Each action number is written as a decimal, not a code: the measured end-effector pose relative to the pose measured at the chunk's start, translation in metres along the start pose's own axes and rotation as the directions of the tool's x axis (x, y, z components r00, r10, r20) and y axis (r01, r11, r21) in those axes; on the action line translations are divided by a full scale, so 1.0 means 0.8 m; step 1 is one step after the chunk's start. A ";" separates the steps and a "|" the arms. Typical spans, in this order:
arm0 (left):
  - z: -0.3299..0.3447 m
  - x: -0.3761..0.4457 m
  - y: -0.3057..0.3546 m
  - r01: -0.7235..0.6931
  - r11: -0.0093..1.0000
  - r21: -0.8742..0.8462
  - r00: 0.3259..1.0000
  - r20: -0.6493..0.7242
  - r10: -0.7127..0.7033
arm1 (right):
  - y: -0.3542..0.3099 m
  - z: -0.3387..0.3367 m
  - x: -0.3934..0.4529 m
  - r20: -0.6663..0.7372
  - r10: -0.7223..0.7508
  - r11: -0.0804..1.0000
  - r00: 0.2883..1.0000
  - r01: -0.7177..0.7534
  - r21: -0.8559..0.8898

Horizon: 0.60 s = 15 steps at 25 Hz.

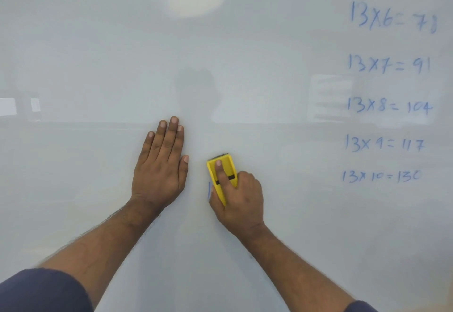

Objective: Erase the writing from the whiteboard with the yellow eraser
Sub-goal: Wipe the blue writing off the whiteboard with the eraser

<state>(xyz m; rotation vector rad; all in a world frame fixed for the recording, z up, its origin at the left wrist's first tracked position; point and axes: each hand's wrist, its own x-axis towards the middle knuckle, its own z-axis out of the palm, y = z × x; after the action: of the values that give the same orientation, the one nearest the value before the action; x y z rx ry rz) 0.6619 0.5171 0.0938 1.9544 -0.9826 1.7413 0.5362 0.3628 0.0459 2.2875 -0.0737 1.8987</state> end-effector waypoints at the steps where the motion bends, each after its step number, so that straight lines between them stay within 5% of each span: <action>1: 0.000 -0.001 -0.001 -0.004 1.000 0.002 1.000 -0.003 0.004 | 0.014 -0.007 -0.007 0.010 -0.013 1.000 1.000 0.013 -0.014; 7: 0.001 -0.004 0.001 0.009 1.000 0.006 1.000 0.006 -0.009 | 0.048 -0.026 0.017 -0.058 0.140 0.989 0.988 -0.143 -0.048; 15: 0.003 -0.007 -0.001 -0.006 1.000 0.007 1.000 0.017 0.006 | -0.069 0.018 0.036 -0.080 0.489 0.869 0.869 -0.478 0.128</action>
<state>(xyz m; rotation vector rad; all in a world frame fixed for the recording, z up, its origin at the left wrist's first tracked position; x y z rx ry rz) 0.6642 0.5173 0.0883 1.9753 -0.9903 1.7363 0.5638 0.4164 0.0663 2.3904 -0.6056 2.3057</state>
